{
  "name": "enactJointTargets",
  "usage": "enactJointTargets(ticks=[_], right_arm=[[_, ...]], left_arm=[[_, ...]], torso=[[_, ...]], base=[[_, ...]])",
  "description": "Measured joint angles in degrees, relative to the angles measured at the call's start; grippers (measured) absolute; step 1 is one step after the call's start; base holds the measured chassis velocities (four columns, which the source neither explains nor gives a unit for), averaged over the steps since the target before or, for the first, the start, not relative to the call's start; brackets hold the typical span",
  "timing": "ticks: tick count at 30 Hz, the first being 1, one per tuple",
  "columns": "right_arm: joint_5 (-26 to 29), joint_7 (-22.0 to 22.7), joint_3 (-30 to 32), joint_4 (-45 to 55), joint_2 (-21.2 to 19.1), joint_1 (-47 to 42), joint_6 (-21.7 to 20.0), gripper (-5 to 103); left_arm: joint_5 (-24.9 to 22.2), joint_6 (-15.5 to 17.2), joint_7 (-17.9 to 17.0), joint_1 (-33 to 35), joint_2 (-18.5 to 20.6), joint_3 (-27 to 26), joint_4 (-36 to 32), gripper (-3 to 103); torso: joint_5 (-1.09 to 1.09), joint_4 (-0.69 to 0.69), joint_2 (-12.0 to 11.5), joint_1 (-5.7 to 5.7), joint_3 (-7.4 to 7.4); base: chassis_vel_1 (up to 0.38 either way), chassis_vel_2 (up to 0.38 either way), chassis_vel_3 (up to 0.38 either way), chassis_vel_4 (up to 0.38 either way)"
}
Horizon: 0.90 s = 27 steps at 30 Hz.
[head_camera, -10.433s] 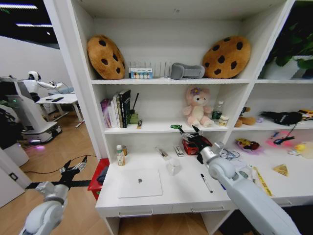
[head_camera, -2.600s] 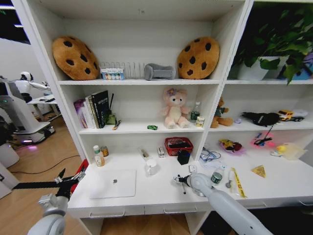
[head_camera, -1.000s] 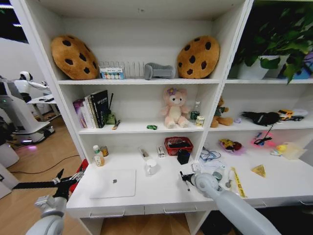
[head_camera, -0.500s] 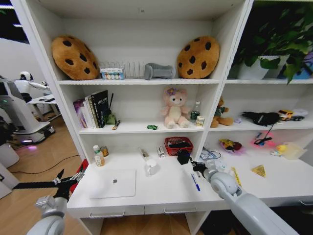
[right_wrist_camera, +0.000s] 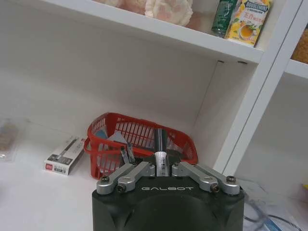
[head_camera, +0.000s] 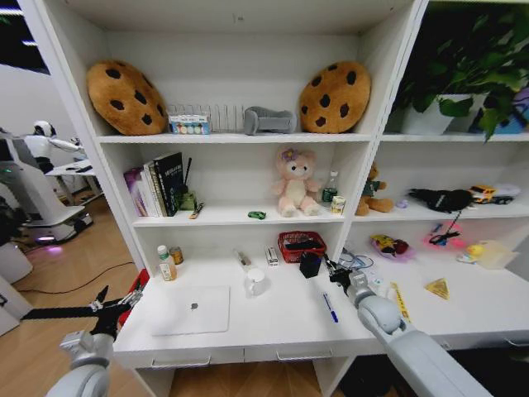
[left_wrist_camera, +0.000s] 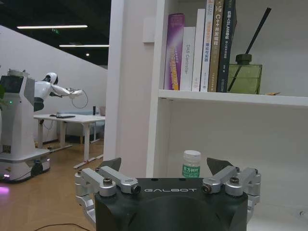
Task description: Organize the objects on the table.
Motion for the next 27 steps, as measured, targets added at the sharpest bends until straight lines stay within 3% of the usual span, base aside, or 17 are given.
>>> enactJointTargets(ticks=[11,27], right_arm=[[-1.34,0.30,-6.16,-6.71,1.54,8.96,3.04,11],[-1.33,0.75,-10.18,-14.83,4.21,17.85,5.38,11]], left_arm=[[-0.05,-0.04,-0.01,-0.25,-0.35,0.01,0.98,100],[-0.79,-0.10,0.02,-0.62,-0.01,-0.03,1.27,100]], torso=[[-0.01,0.00,0.00,0.00,0.00],[-0.02,0.00,0.00,0.00,0.00]], base=[[0.000,0.000,0.000,0.000],[0.000,0.000,0.000,0.000]])
